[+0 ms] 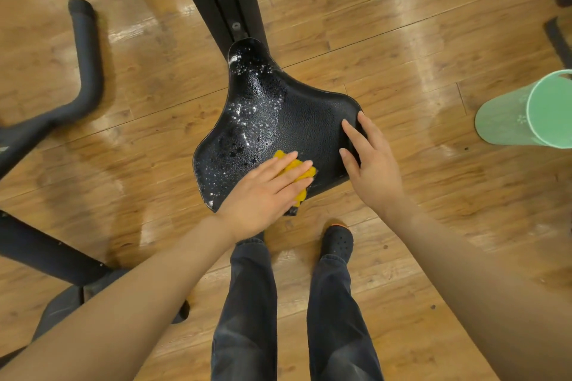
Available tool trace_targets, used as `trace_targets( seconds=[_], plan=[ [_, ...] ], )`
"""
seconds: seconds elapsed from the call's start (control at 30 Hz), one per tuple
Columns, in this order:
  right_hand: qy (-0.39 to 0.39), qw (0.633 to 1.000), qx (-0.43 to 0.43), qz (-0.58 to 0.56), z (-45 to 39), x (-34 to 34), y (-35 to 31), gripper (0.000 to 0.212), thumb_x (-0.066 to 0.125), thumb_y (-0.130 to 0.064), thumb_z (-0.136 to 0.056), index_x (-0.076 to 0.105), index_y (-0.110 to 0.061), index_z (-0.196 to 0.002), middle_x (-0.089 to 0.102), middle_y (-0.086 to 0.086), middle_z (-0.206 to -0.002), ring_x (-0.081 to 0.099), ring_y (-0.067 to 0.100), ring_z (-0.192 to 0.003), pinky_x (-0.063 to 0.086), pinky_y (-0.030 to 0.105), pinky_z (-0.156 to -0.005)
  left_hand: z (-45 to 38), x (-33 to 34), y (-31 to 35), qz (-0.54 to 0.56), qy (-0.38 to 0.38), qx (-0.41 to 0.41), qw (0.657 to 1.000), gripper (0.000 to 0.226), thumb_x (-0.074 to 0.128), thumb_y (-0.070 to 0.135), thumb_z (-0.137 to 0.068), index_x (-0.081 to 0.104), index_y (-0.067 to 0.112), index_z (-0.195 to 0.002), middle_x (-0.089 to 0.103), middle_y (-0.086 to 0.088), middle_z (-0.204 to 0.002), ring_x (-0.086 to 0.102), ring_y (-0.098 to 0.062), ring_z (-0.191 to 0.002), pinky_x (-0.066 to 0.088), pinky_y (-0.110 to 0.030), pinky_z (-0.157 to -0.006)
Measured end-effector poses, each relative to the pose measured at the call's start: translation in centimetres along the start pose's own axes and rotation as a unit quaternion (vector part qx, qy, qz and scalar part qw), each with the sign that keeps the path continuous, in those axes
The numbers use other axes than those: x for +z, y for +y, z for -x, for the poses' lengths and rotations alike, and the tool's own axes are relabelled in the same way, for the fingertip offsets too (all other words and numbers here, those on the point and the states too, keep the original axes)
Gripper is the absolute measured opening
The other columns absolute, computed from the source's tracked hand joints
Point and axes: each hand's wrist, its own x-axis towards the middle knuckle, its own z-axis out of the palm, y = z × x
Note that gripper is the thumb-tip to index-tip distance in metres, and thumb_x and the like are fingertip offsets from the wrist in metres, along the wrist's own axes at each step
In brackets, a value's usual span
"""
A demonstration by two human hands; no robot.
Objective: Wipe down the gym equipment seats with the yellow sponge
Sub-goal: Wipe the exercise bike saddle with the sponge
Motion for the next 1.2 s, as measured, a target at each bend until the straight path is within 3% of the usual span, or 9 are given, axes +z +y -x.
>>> trace_targets(
  seconds=[0.2, 0.33, 0.53, 0.93, 1.1, 1.2],
  plan=[
    [0.001, 1.0, 0.01, -0.002, 0.0, -0.1, -0.3, 0.046, 0.051, -0.024, -0.096, 0.044, -0.018, -0.141, 0.03, 0.009, -0.153, 0.026, 0.023, -0.142, 0.028, 0.036, -0.114, 2.4, 0.3, -0.5, 0.016, 0.004, 0.009, 1.0, 0.035, 0.045, 0.03, -0.098, 0.055, 0.015, -0.128, 0.049, -0.004, -0.143, 0.039, -0.03, -0.137, 0.037, -0.048, -0.108],
    [-0.008, 1.0, 0.012, -0.013, -0.1, 0.0, -0.2, 0.046, 0.051, -0.022, -0.096, 0.043, -0.017, -0.141, 0.027, 0.009, -0.154, 0.023, 0.023, -0.143, 0.027, 0.038, -0.115, 6.0, 0.0, -0.7, 0.004, 0.006, -0.006, 1.0, 0.041, 0.043, 0.028, -0.097, 0.045, 0.016, -0.136, 0.046, -0.003, -0.145, 0.033, -0.027, -0.139, 0.029, -0.043, -0.112],
    [-0.007, 1.0, 0.013, -0.009, 0.1, 0.3, -0.3, 0.046, 0.049, -0.022, -0.097, 0.041, -0.017, -0.142, 0.025, 0.01, -0.155, 0.021, 0.023, -0.144, 0.025, 0.036, -0.116, -1.5, -0.1, -0.7, -0.018, -0.031, -0.008, 0.999, 0.047, 0.038, 0.034, -0.096, 0.047, 0.017, -0.139, 0.041, -0.002, -0.149, 0.034, -0.027, -0.14, 0.028, -0.042, -0.115],
    [-0.011, 1.0, 0.028, -0.001, 0.1, 0.4, -0.6, 0.046, 0.049, -0.021, -0.097, 0.041, -0.017, -0.143, 0.023, 0.008, -0.156, 0.018, 0.022, -0.145, 0.024, 0.036, -0.114, 1.0, 0.0, 2.3, -0.014, -0.036, -0.221, 0.974, 0.052, 0.035, 0.032, -0.094, 0.04, 0.014, -0.143, 0.038, -0.006, -0.151, 0.033, -0.028, -0.14, 0.034, -0.041, -0.112],
    [-0.014, 1.0, 0.025, 0.008, 0.1, 0.5, -0.6, 0.047, 0.047, -0.019, -0.098, 0.038, -0.016, -0.144, 0.022, 0.009, -0.157, 0.016, 0.023, -0.146, 0.022, 0.035, -0.114, -5.4, -0.5, 1.2, 0.022, -0.033, -0.272, 0.961, 0.052, 0.039, 0.033, -0.098, 0.033, 0.015, -0.147, 0.027, -0.004, -0.156, 0.018, -0.027, -0.146, 0.024, -0.042, -0.117],
    [-0.017, 0.999, 0.027, 0.012, 0.1, 0.4, -0.9, 0.047, 0.046, -0.018, -0.099, 0.037, -0.015, -0.145, 0.021, 0.01, -0.157, 0.015, 0.023, -0.146, 0.019, 0.033, -0.114, -3.6, -0.1, 1.9, 0.014, -0.019, -0.256, 0.966, 0.052, 0.034, 0.034, -0.098, 0.036, 0.014, -0.145, 0.03, -0.005, -0.155, 0.02, -0.027, -0.145, 0.024, -0.043, -0.117]
  ],
)
